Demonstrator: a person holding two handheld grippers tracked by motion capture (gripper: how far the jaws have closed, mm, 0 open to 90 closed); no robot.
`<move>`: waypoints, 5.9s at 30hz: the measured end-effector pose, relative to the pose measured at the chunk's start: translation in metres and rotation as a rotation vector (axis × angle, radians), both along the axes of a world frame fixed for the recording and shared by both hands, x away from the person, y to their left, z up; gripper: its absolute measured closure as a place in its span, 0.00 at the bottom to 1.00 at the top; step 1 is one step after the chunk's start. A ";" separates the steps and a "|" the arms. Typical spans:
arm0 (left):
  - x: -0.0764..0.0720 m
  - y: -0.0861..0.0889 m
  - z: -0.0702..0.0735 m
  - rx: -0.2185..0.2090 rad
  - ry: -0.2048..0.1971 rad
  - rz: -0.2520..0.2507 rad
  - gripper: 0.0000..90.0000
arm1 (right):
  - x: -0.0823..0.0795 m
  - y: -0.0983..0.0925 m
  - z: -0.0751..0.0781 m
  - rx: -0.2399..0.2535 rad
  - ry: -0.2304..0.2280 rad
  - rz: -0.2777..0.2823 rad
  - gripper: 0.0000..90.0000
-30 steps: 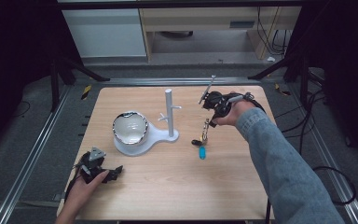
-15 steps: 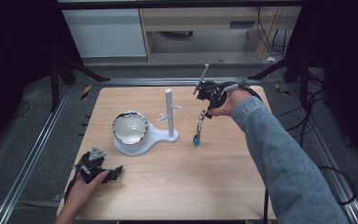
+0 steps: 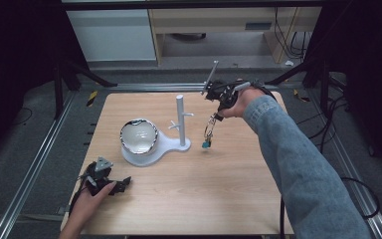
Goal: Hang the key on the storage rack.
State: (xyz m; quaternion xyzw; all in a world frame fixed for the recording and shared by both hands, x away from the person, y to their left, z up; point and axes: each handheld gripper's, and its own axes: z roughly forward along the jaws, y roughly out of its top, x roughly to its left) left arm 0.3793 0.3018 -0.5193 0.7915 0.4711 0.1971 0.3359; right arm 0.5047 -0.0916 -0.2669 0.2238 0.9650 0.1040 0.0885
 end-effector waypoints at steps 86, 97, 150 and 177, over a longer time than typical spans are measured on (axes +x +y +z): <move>0.000 0.000 0.000 -0.001 0.000 0.000 0.00 | 0.020 0.072 0.030 -0.032 0.043 0.070 0.98; 0.000 0.000 0.000 -0.001 0.000 -0.001 0.00 | 0.026 0.077 0.026 -0.030 0.055 0.067 0.98; 0.000 0.000 0.000 -0.001 0.000 -0.003 0.00 | 0.037 0.062 0.021 0.000 0.036 0.023 0.92; 0.000 0.000 0.000 -0.004 -0.001 -0.001 0.00 | 0.039 0.024 0.009 0.004 -0.067 -0.061 0.29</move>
